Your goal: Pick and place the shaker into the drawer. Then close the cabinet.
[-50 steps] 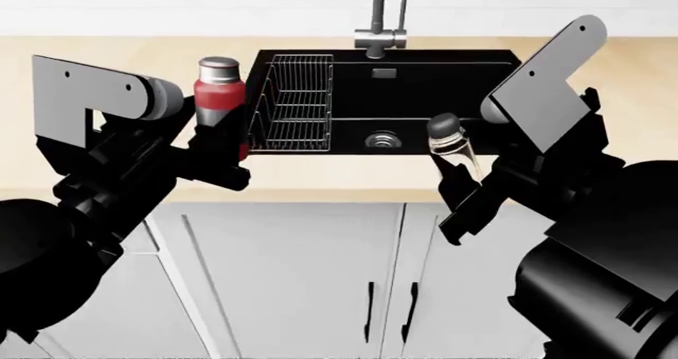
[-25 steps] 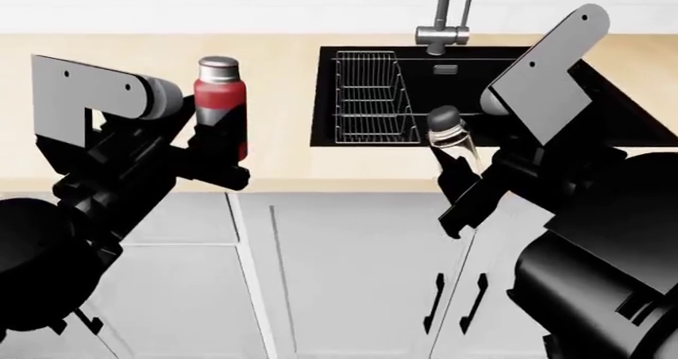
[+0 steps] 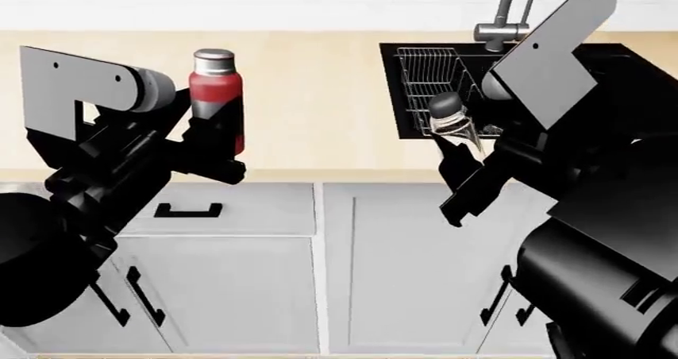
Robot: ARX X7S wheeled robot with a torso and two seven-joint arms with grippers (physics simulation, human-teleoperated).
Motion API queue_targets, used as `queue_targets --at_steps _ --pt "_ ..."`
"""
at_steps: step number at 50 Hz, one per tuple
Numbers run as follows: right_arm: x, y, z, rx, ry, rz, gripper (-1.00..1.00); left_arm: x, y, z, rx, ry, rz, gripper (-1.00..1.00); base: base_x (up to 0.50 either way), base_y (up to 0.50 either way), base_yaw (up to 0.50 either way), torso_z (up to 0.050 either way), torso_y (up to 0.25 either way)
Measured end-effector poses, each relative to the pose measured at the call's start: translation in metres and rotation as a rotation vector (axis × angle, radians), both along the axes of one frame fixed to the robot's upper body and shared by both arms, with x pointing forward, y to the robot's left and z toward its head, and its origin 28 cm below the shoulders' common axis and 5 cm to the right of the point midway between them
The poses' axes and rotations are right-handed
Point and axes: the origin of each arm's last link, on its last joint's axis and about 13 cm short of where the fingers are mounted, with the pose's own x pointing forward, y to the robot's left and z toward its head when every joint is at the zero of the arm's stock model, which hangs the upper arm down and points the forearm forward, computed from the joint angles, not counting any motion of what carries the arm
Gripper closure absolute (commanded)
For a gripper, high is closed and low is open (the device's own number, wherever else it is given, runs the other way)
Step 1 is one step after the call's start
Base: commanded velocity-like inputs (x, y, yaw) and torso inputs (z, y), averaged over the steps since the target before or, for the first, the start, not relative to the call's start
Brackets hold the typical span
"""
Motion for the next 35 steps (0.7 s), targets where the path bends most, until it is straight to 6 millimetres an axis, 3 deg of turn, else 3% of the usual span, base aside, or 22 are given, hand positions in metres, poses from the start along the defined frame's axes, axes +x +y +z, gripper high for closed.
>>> queue_targets --at_steps 35 --pt "-0.0008 0.0014 -0.0023 0.0 -0.001 -0.003 1.0 -0.0037 0.0008 -0.0021 0.003 0.004 -0.007 1.0 -0.12 0.5 0.0 0.0 0.0"
